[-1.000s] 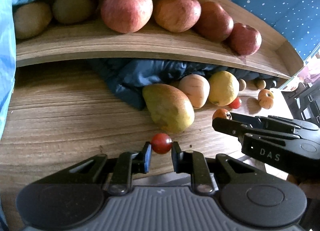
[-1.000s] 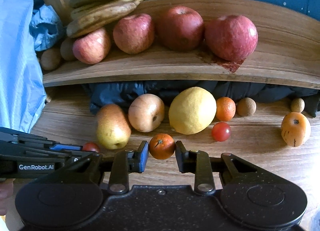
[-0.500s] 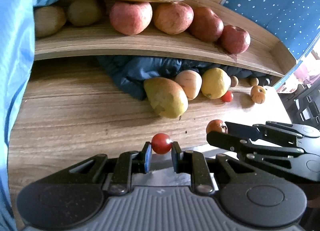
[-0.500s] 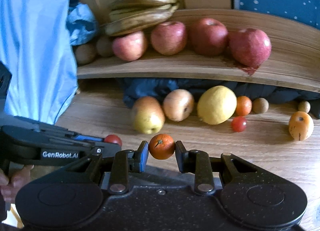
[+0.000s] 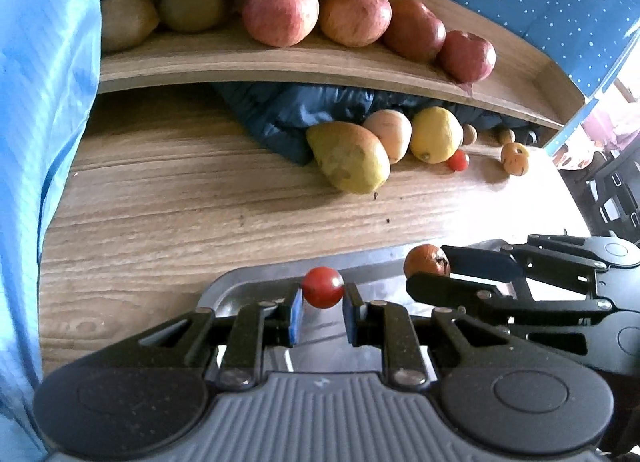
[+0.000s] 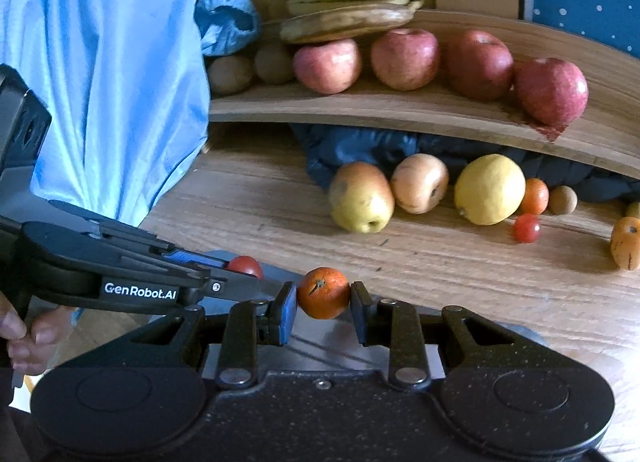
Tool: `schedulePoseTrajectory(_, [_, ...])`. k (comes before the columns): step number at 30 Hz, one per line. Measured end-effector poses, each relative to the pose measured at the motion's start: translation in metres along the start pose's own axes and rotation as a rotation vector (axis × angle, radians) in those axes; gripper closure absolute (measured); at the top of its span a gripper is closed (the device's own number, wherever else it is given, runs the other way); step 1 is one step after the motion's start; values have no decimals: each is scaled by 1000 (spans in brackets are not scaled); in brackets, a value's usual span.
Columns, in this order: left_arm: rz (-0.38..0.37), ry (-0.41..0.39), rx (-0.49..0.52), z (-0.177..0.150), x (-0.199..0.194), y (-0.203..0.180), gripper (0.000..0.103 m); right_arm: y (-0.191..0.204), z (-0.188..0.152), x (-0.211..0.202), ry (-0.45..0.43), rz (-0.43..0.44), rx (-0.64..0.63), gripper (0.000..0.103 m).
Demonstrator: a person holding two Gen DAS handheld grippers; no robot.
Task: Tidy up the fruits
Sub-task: 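Carry the cherry tomato in left gripper and tangerine in right gripper over the tray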
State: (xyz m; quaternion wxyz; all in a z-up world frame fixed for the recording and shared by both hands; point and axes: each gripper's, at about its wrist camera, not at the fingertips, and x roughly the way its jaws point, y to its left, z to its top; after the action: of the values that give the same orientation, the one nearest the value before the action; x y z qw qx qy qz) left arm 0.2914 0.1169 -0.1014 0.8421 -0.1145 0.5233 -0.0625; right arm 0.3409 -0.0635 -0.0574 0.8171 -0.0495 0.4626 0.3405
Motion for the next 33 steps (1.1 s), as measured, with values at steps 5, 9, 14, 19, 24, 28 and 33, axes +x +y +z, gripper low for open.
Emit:
schedulePoseTrajectory(5, [4,5,4,-12,-6,1,80,13,-8,-3,24,36,-51,72])
schedulePoseTrajectory(9, [14,10,-6,-23,-10,-1,80,20,-15,-5,71,90,-111,72])
schedulePoseTrajectory(14, [29,32,-37,-39,-19,-4,80,32,-32,-8,145,178,-167,72])
schedulePoseTrajectory(19, [51,53,-67,-56,-25,-8,80,42,-50,-15,173,215,-191,72])
schedulePoseTrajectory(24, [67,56,-88,-71,-30,-13,80,47,-63,-19,190,220,-198,72])
schedulePoseTrajectory(28, [78,59,-91,-82,-31,-18,80,49,-72,-18,202,222,-200,72])
schedulePoseTrajectory(33, [99,63,-100,-94,-33,-23,80,51,-82,-17,210,215,-201,72])
